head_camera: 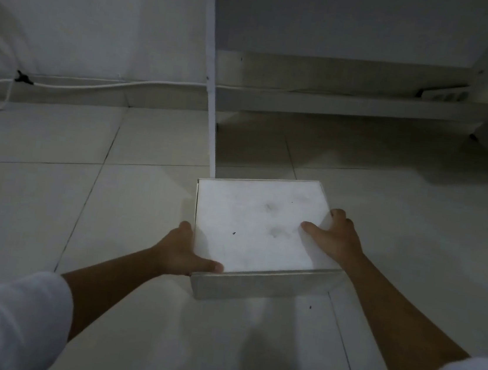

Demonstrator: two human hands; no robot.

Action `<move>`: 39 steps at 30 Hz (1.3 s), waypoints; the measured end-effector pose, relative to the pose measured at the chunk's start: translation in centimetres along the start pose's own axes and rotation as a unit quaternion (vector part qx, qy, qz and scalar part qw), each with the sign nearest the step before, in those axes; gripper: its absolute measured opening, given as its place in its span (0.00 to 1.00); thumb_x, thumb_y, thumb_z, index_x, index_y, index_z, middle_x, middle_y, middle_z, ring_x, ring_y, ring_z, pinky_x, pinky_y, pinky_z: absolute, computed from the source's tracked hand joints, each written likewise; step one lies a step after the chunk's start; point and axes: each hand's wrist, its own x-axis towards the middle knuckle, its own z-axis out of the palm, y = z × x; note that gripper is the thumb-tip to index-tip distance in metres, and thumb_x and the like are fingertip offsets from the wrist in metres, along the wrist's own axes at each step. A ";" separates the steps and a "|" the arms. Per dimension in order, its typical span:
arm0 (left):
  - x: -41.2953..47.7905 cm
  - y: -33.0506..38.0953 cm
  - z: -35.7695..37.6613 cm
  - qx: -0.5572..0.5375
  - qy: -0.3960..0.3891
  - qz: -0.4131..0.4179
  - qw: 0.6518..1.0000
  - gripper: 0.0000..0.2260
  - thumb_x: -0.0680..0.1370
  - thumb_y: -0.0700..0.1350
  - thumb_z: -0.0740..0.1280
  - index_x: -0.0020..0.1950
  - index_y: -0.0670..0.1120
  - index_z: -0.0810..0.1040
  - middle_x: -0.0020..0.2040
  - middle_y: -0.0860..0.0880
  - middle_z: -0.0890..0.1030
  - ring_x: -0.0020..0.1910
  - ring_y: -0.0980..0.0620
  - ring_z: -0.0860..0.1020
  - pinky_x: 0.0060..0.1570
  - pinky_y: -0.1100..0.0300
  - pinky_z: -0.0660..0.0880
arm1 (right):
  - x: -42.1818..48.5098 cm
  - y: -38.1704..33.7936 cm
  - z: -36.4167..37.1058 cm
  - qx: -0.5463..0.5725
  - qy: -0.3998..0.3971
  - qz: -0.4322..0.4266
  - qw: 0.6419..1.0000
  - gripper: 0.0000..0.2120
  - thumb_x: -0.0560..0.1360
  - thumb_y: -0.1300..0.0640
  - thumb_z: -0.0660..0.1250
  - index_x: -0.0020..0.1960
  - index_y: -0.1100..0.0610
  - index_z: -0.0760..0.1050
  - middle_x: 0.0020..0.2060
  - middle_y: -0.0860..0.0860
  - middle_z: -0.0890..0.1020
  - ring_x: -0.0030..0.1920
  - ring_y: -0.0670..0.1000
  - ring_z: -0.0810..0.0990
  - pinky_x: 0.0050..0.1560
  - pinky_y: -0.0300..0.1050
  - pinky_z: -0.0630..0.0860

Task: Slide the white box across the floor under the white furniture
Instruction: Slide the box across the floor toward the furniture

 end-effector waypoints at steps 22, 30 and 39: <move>6.4 2.0 -4.6 0.047 0.150 0.063 0.985 0.33 0.71 0.54 0.73 0.70 0.38 0.69 0.67 0.38 0.68 0.61 0.39 0.74 0.60 0.50 0.75 | -0.3 1.0 -1.2 0.017 0.100 0.113 0.988 0.34 0.74 0.43 0.63 0.68 0.67 0.61 0.64 0.67 0.70 0.59 0.66 0.76 0.58 0.55 0.77; 4.4 3.0 -2.6 0.120 0.140 0.003 0.983 0.38 0.68 0.65 0.70 0.65 0.39 0.68 0.62 0.39 0.74 0.59 0.41 0.76 0.52 0.52 0.74 | 0.6 -1.6 0.8 0.183 0.211 0.037 0.959 0.29 0.69 0.62 0.72 0.64 0.70 0.65 0.64 0.65 0.67 0.58 0.63 0.74 0.55 0.46 0.73; 2.5 5.3 -0.1 0.231 0.080 -0.018 0.970 0.39 0.70 0.69 0.64 0.66 0.38 0.69 0.58 0.42 0.80 0.55 0.44 0.80 0.46 0.56 0.73 | 2.5 -2.1 0.1 0.347 0.093 0.008 0.933 0.15 0.71 0.61 0.69 0.56 0.62 0.76 0.54 0.60 0.81 0.51 0.56 0.80 0.53 0.46 0.75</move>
